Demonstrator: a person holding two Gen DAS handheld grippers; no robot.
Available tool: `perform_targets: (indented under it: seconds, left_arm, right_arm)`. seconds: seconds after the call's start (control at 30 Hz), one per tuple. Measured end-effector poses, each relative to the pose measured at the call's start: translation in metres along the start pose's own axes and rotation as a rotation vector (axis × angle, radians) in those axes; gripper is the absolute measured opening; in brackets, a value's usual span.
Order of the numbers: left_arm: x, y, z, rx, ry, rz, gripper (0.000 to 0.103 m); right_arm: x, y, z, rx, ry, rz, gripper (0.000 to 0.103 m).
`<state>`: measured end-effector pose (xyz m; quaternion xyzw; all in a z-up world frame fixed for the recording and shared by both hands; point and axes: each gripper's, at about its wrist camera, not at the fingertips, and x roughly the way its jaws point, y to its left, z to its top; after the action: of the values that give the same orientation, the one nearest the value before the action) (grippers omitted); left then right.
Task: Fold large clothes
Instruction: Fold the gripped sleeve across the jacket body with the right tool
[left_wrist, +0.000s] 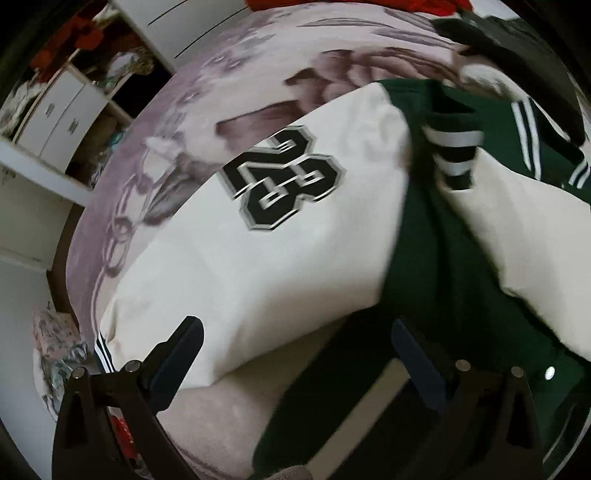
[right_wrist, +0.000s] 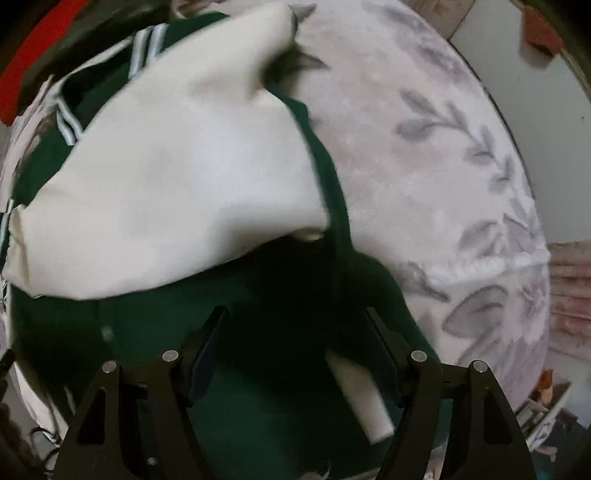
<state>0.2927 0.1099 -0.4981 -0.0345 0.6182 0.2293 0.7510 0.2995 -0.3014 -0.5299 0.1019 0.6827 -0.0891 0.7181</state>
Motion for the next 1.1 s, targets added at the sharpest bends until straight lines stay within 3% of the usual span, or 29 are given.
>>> perform_targets:
  seconds: [0.07,0.1,0.23,0.27,0.33,0.4,0.53,0.67,0.73,0.83,0.97,1.1]
  left_arm:
    - [-0.006,-0.012,0.005,0.023,-0.026,0.023,0.103]
    - [-0.008,-0.016,0.006,0.029,-0.034,0.032,0.103]
    - [-0.015,-0.031,0.012,0.025,-0.032,0.042,0.103]
    - [-0.016,-0.035,0.013,0.015,-0.029,0.043,0.103]
    - [-0.016,-0.039,0.013,0.002,-0.017,0.043,0.103]
    - [-0.014,-0.042,0.012,-0.021,0.000,0.042,0.103]
    - [-0.011,-0.044,0.008,-0.049,0.025,0.037,0.103]
    - [-0.012,-0.032,0.004,-0.090,0.054,0.005,0.103]
    - [-0.015,-0.013,-0.002,-0.141,0.060,-0.009,0.103]
    - [-0.017,0.024,-0.021,-0.203,0.063,0.031,0.103]
    - [-0.002,0.093,-0.054,-0.312,0.112,0.095,0.103]
    - [0.037,0.181,-0.103,-0.621,0.247,-0.007,0.103]
  right_arm:
    - [0.004,-0.002,0.013,-0.009,-0.082,-0.021,0.070]
    - [0.003,-0.009,0.019,0.023,-0.118,-0.027,0.060]
    - [0.006,-0.095,0.036,0.350,-0.193,-0.028,0.058]
    - [0.014,-0.109,0.038,0.392,-0.173,-0.011,0.058]
    - [0.043,-0.136,0.038,0.446,-0.048,0.084,0.059]
    - [0.047,-0.142,0.032,0.419,0.022,0.131,0.059]
    - [0.008,-0.140,0.016,0.353,0.014,0.125,0.061]
    - [-0.028,-0.137,-0.009,0.384,-0.008,0.244,0.061]
    - [-0.036,-0.113,-0.012,0.353,0.020,0.326,0.061]
    - [-0.036,-0.038,-0.004,0.165,0.092,0.427,0.061]
    - [-0.035,0.102,0.005,-0.219,0.074,0.378,0.061]
    - [-0.028,0.208,0.012,-0.486,0.000,0.300,0.065]
